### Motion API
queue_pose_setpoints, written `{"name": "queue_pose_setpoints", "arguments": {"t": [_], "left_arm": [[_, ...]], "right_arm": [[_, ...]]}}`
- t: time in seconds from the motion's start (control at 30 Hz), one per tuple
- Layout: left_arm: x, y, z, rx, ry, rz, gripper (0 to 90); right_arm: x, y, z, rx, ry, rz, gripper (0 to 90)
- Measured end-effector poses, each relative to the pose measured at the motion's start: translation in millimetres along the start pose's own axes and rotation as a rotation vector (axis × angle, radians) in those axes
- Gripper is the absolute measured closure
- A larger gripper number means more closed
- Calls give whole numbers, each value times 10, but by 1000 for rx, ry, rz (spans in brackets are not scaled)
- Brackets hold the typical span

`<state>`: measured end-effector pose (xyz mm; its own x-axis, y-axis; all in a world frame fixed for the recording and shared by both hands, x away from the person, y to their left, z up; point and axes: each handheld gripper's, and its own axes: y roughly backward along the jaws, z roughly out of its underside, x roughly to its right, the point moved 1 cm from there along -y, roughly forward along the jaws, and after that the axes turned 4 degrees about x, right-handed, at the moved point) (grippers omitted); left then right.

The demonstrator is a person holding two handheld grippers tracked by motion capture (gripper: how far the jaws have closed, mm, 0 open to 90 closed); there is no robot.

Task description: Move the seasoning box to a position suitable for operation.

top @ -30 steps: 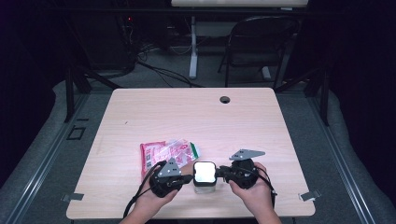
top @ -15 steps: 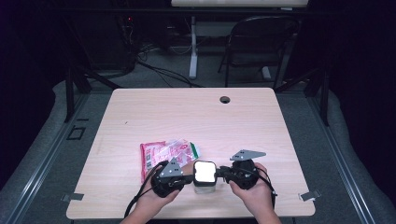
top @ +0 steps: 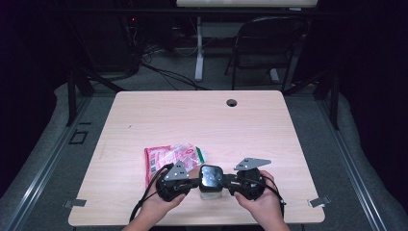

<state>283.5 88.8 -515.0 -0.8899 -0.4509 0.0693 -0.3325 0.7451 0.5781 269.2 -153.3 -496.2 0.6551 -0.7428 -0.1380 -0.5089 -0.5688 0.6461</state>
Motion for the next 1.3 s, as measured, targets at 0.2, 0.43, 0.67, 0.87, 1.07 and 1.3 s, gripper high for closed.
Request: {"name": "queue_pose_setpoints", "arguments": {"t": [0.2, 0.43, 0.67, 0.87, 1.07, 1.3], "left_arm": [[12, 3, -60, 5, -4, 1, 878], [18, 0, -106, 8, -4, 4, 870], [25, 2, -121, 11, -2, -2, 861], [30, 12, -131, 13, -1, 1, 856], [32, 8, -130, 8, -6, -1, 839], [17, -39, -93, -4, -2, -24, 773]], "right_arm": [[-88, 56, 6, -7, 37, -12, 562], [-163, 33, 28, -19, 50, -12, 523], [-237, -34, 23, -43, 80, 16, 485], [-269, -77, 27, -47, 79, 49, 463], [-283, -99, 31, -26, 79, 65, 481], [-290, -99, 33, -33, 78, 61, 490]]}}
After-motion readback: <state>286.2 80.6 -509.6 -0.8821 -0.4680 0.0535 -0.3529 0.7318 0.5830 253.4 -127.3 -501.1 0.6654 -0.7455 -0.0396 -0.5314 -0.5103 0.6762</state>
